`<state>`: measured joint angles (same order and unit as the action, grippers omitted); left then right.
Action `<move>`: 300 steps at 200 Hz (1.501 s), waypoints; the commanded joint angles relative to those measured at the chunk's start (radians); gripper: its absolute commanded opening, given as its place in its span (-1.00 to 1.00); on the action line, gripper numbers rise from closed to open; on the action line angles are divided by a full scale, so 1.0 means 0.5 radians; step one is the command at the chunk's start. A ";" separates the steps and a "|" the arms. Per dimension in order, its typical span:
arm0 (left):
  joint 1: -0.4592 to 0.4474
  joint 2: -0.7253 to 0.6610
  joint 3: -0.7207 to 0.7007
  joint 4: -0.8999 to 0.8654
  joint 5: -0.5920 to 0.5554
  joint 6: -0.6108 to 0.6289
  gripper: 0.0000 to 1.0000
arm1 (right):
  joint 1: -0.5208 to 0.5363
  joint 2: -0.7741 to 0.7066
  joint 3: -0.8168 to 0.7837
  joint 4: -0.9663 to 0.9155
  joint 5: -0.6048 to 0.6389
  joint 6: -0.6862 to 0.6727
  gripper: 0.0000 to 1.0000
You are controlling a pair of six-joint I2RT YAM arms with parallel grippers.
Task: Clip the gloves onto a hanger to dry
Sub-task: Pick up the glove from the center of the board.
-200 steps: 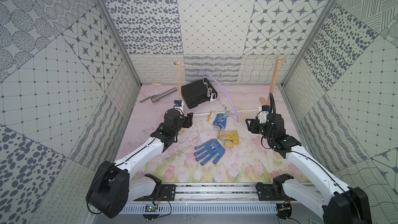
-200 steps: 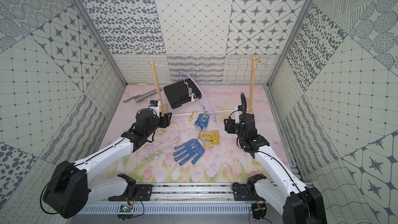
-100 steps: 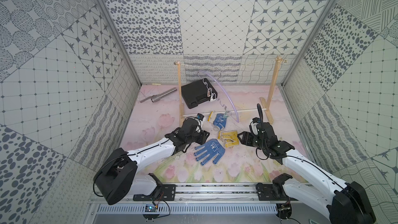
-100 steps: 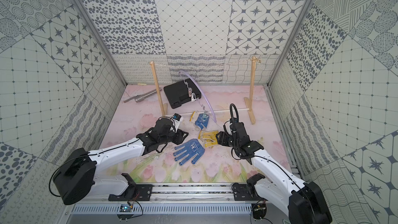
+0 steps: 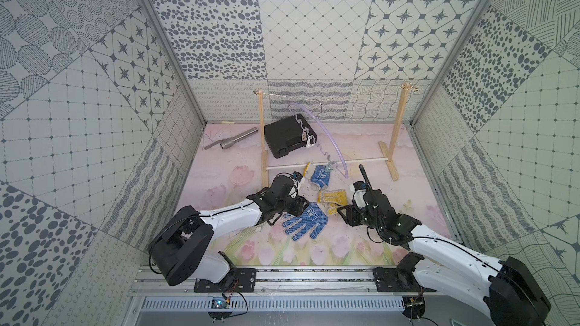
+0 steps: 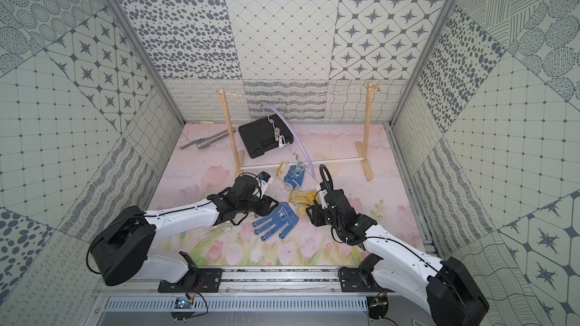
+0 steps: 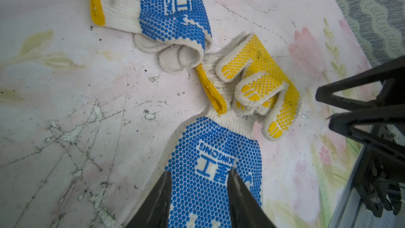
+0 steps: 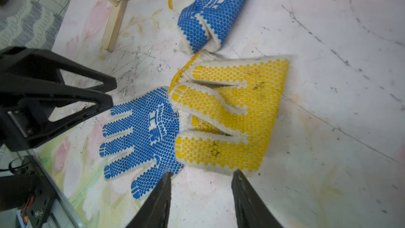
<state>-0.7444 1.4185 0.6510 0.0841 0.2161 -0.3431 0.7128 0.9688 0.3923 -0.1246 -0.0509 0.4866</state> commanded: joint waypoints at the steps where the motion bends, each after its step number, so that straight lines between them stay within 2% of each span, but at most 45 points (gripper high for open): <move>1: -0.002 -0.032 -0.026 0.119 0.063 -0.045 -0.11 | 0.159 0.049 0.004 0.282 0.363 -0.263 -0.11; 13: 0.000 -0.036 -0.025 0.112 0.073 -0.053 -0.10 | 0.232 0.112 0.026 0.326 0.491 -0.333 -0.16; 60: -0.002 -0.092 -0.077 0.108 0.041 -0.065 -0.11 | 0.398 0.450 0.231 0.307 0.751 -0.508 -0.13; 101: -0.002 -0.142 -0.105 0.097 0.026 -0.072 -0.11 | 0.425 0.606 0.355 0.317 0.877 -0.545 -0.01; 156: 0.000 -0.205 -0.129 0.066 -0.002 -0.058 -0.12 | 0.406 0.710 0.399 0.283 0.868 -0.534 -0.07; 249: -0.001 -0.275 -0.174 0.069 0.002 -0.076 -0.12 | 0.251 0.816 0.435 0.206 0.686 -0.418 -0.13; 282: -0.002 -0.276 -0.180 0.070 -0.006 -0.080 -0.12 | 0.249 0.841 0.433 0.197 0.647 -0.422 0.07; 300: -0.002 -0.260 -0.175 0.077 -0.002 -0.081 -0.12 | 0.244 0.862 0.434 0.188 0.654 -0.425 0.11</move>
<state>-0.7452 1.2873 0.5632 0.1089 0.2207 -0.3786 0.8387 1.3815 0.5903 -0.0372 0.2913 0.2638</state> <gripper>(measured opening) 0.439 0.549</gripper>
